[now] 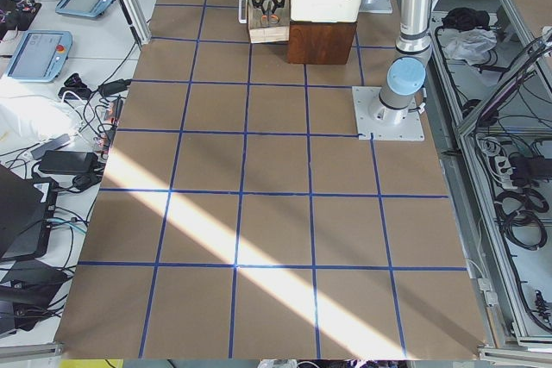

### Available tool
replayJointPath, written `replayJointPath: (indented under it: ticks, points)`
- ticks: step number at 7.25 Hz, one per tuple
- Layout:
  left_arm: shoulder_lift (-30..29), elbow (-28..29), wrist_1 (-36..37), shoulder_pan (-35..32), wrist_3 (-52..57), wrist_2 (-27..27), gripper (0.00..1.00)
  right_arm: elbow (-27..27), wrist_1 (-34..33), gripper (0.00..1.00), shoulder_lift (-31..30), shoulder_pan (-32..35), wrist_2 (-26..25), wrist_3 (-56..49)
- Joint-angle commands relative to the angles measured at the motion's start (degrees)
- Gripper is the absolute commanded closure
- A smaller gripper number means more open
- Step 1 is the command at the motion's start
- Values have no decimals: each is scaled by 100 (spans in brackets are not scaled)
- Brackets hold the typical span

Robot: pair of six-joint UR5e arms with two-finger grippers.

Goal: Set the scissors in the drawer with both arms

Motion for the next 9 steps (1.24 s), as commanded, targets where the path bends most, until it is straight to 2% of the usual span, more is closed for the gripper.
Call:
replayJointPath:
  ticks: [1,2,4,7,9]
  points:
    - [4,-59,28,-3,-20,11,86,17,-2,0,-6,2,12,381]
    - [12,-51,37,-3,-56,-6,40,17,-2,0,-6,2,12,373]
    - [126,-42,63,-3,-659,-269,2,26,-19,0,3,2,-6,391]
    - [477,317,-33,242,-1283,-270,0,35,-213,0,30,-426,73,285]
    - [749,511,-120,435,-2605,-279,0,140,-204,0,3,-428,99,373]
